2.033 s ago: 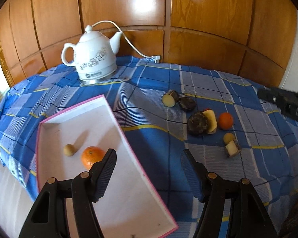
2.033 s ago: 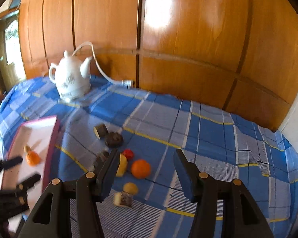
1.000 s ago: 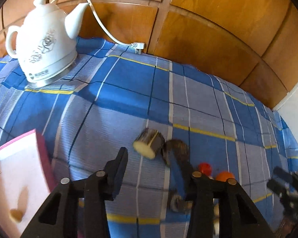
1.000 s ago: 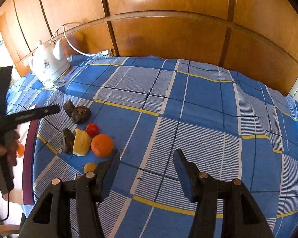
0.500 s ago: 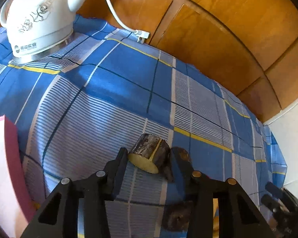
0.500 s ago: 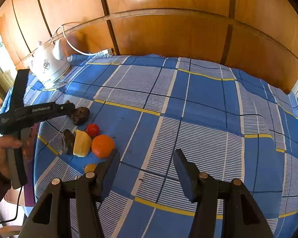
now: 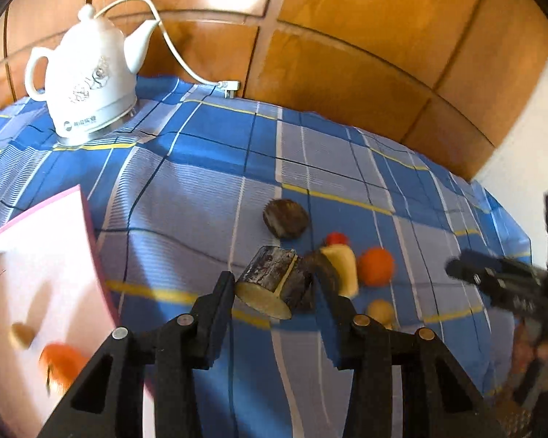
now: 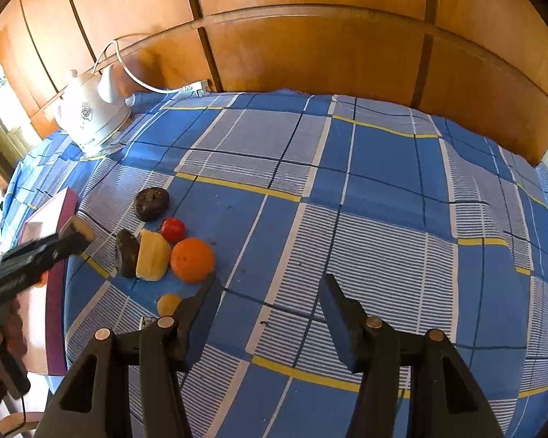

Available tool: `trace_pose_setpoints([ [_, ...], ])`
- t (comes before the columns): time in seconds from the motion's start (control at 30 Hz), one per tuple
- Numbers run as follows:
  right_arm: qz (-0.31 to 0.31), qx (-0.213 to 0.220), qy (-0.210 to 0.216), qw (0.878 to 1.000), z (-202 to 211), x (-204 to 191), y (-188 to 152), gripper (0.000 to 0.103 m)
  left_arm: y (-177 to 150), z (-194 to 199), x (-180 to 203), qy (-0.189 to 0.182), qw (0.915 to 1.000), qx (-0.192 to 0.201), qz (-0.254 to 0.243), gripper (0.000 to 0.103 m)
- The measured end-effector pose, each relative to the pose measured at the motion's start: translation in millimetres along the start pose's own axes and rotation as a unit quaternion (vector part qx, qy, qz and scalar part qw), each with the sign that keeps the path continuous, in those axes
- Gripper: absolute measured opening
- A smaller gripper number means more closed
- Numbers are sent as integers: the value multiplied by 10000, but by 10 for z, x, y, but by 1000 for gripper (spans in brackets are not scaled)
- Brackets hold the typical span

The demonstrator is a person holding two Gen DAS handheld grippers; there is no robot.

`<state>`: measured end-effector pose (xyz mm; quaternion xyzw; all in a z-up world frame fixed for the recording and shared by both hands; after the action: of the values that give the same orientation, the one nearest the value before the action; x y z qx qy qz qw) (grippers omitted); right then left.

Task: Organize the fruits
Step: 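Place the log piece in the tray with the left gripper while the right gripper reaches for the tomato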

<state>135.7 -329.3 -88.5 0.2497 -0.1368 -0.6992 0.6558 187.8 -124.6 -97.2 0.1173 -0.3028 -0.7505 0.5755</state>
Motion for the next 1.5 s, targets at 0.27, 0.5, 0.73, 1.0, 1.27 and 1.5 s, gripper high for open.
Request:
trace_pose_setpoints([
  [0.27,186,-60,193,9996,-32,-132,-47,51,-311,375,-211,175,9996,180,162,44],
  [0.5,367,-210,267,9988,-112,-241,-134,38,-515,627,-769,751,9950,342,569,44],
  [0.73,230,-233,617,9976,-141,-399,-110,33,-686,805,-1386,1455,9835,488,953,44],
  [1.0,-233,-347,980,9943,-539,-769,255,33,-802,926,-1706,1706,9770,610,1125,44],
  [1.27,-527,-766,977,9909,-997,-826,443,33,-785,971,-1900,1836,9722,670,1287,44],
  [1.5,-773,-924,925,9884,-1069,-758,454,33,-522,973,-2076,1875,9689,814,1394,44],
])
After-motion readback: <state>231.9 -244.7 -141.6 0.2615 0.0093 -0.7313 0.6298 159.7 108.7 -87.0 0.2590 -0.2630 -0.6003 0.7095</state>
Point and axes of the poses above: each gripper's, at about its wrist camera, not at the fingertips, and z roughly against the way its jaws point, x to its right, y to its top, the point moved 8 cm from there along -z, roughly the way its jaws point, and after that the axes turned 6 degrees about y, right-handed, at the moved point
